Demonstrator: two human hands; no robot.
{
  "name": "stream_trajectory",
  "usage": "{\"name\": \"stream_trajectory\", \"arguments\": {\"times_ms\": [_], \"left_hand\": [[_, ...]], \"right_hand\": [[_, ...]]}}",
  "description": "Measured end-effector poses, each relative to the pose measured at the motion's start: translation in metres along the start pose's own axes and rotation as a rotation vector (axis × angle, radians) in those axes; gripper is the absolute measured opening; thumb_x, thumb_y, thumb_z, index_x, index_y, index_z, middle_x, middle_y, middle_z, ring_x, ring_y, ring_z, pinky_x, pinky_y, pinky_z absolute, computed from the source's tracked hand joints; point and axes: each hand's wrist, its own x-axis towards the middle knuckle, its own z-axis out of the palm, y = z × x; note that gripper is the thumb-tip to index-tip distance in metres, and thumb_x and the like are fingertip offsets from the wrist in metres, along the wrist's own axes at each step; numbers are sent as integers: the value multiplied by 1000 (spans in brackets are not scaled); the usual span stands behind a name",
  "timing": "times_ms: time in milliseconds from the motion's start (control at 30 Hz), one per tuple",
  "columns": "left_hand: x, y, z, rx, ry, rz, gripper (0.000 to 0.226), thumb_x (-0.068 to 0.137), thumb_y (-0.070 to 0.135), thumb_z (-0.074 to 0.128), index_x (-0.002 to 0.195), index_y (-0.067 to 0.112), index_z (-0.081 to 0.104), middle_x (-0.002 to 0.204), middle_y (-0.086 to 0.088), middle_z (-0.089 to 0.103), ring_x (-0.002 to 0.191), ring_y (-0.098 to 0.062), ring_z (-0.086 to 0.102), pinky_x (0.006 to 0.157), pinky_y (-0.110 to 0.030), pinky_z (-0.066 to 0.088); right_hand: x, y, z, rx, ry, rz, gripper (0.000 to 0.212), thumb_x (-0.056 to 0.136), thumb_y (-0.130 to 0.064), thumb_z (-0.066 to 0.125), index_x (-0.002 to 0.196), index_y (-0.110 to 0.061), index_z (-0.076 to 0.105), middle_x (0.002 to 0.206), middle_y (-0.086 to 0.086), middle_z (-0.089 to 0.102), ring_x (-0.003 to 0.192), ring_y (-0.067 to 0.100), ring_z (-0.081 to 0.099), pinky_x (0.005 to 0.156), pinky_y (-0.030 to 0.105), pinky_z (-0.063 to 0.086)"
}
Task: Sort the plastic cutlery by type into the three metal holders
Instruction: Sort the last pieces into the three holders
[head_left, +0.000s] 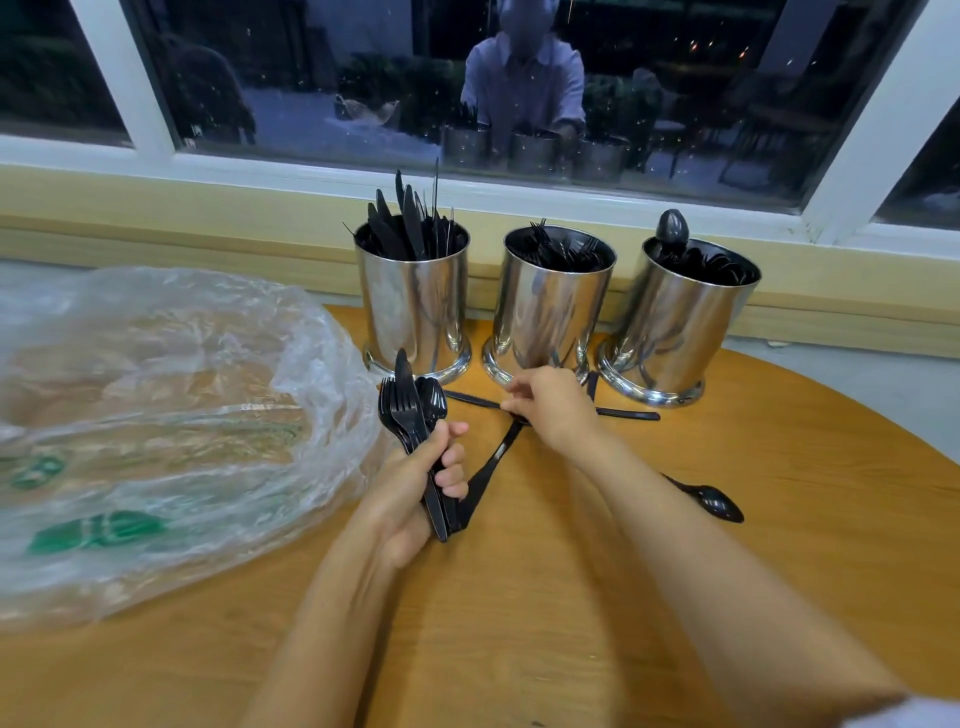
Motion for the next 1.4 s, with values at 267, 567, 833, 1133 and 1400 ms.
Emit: {"name": "stream_trajectory", "arguments": {"times_ms": [267,567,833,1133,1400], "left_hand": [[-1,1,3,14,19,38,21,100,23,49,106,5,58,63,3,43,48,-5,38,45,-18,37],[-3,-1,4,87,74,104,29,92,36,55,100,9,60,58,7,36,45,-2,31,41,-14,30],[-13,-17,28,338,-58,1,69,63,69,63,104,13,64,60,9,33,48,-4,29,50,-20,28],[-11,-22,29,51,-117,-66,19,87,26,60,94,8,58,62,4,40,48,-6,36,45,-16,34],[-9,-28,27,101,-96,-7,21,89,29,58,98,10,58,61,5,41,48,-4,34,46,-16,35]], "right_hand": [[-6,6,3,-111,100,-86,16,89,-21,68,105,-23,70,95,-5,66,102,17,53,78,28,44],[-31,5,-100,328,55,-106,21,91,-8,63,109,-19,62,91,-6,65,69,0,62,60,11,45],[-58,-27,-98,496,-285,-186,4,87,-10,70,89,-8,73,66,-1,67,59,3,59,58,17,51],[-77,18,-77,310,-24,53,11,83,-16,74,89,-21,67,81,-9,67,73,2,62,69,14,51],[-104,54,-57,-93,-151,239,31,81,-26,78,109,-21,66,87,-9,61,84,10,60,74,29,55]]}}
